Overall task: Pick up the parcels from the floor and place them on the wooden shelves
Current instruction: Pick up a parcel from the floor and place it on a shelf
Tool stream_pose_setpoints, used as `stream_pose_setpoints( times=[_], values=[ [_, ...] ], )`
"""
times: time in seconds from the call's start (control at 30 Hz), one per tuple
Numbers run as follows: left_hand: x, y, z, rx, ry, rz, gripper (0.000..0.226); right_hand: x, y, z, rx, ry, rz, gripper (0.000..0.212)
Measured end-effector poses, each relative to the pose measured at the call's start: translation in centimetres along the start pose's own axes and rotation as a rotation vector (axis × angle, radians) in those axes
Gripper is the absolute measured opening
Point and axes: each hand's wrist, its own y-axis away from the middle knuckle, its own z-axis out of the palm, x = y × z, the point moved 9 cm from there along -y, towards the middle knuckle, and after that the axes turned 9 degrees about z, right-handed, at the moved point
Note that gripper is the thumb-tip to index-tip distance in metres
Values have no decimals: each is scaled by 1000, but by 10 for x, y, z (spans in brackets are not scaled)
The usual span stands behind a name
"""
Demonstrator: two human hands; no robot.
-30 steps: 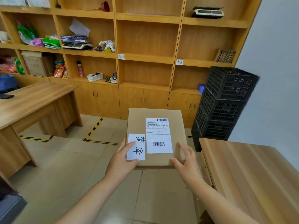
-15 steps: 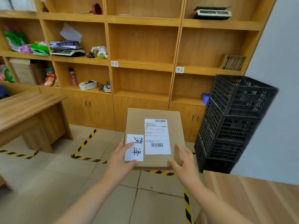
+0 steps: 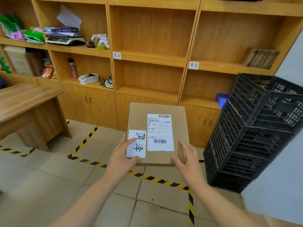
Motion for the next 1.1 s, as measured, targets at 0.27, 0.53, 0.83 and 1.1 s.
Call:
stream_pose_setpoints(
  times=[0.27, 0.53, 0.83, 1.1],
  values=[
    [-51, -130, 13, -38, 48, 34, 62, -18, -113, 35, 37, 13, 23, 63],
    [-35, -271, 61, -168, 120, 165, 62, -32, -215, -1, 187, -24, 76, 61],
    [-3, -346, 137, -193, 109, 243, 63, -6, -292, -66, 282, -7, 85, 64],
    [5, -383, 159, -128, 66, 214, 64, -6, -359, -86, 207, 44, 22, 63]
  ],
)
